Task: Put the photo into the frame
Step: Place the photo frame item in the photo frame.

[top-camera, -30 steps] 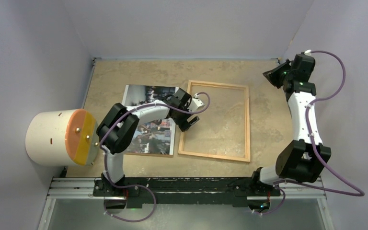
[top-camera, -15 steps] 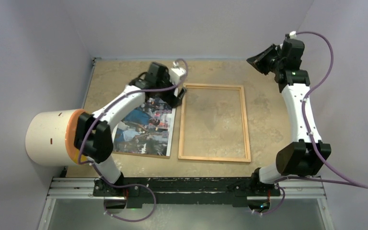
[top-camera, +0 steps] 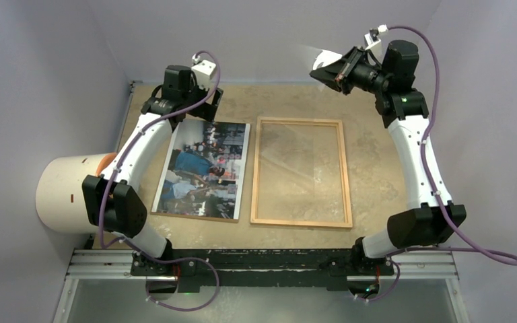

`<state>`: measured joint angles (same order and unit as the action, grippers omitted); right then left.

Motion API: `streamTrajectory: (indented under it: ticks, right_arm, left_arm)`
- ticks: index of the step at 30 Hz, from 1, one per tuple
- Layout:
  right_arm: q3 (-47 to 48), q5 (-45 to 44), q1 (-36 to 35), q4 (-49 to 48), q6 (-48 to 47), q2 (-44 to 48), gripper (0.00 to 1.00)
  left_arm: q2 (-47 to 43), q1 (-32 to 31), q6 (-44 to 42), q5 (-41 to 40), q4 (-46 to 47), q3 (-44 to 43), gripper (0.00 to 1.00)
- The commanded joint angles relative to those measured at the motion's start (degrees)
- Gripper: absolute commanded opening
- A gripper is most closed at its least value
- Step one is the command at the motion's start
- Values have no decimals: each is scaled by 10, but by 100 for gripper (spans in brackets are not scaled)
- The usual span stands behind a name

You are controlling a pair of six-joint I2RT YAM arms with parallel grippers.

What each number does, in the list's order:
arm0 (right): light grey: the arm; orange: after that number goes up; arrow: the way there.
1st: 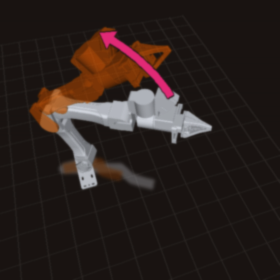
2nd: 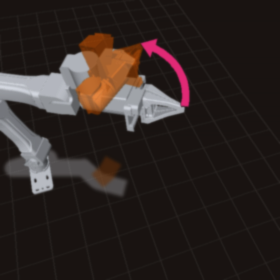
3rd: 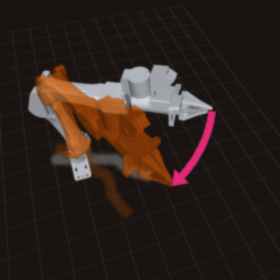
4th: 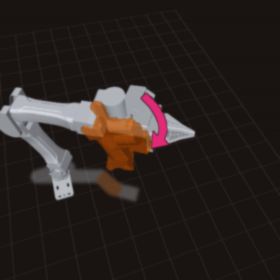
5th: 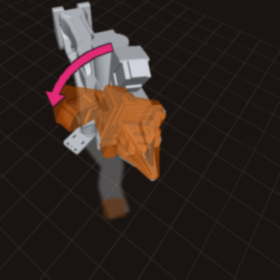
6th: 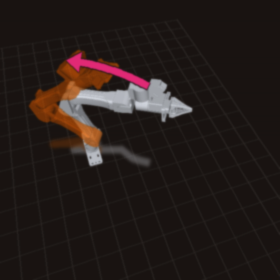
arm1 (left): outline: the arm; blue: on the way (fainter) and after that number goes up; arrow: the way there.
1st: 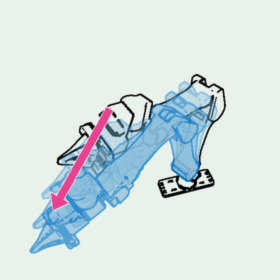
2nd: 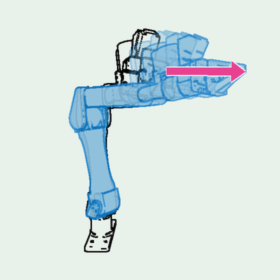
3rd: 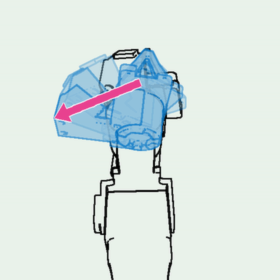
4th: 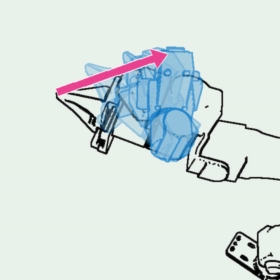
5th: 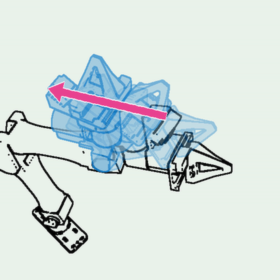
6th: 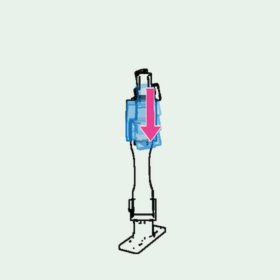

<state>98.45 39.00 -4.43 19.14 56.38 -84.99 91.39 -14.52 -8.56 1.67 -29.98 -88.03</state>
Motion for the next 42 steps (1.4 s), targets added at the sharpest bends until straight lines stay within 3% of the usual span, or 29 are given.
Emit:
streamTrajectory:
  ticks: [1,5,11,14,20,27,28,35,37,39,42]
  right_arm:
    - [-38,147,3,-127,102,23,0]
    - [-74,179,4,-167,131,19,0]
    - [-202,178,6,-165,89,-16,0]
    - [-238,161,15,-129,23,-62,0]
    - [-239,120,59,-59,-70,-139,0]
    - [-222,64,61,28,-192,-232,0]
    - [-226,49,61,29,-201,-241,3]
    - [-253,-50,61,16,-211,-252,72]
    - [-247,-100,59,31,-216,-240,86]
    - [-245,-146,55,49,-223,-219,96]
    - [-255,-191,49,75,-231,-177,99]
  left_arm:
    - [-14,5,-4,-34,2,22,99]
    - [-18,7,-14,-51,7,32,99]
    - [-12,13,-27,-55,13,51,99]
    - [-3,13,-39,-47,14,69,99]
    - [30,13,-61,-31,15,96,98]
    - [53,-7,-89,2,37,157,100]
    - [55,-14,-94,-3,46,169,100]
    - [75,-79,-121,-80,98,234,100]
    - [78,-88,-122,-88,99,237,100]
    - [77,-90,-121,-89,95,235,100]
    - [68,-90,-127,-87,88,235,100]
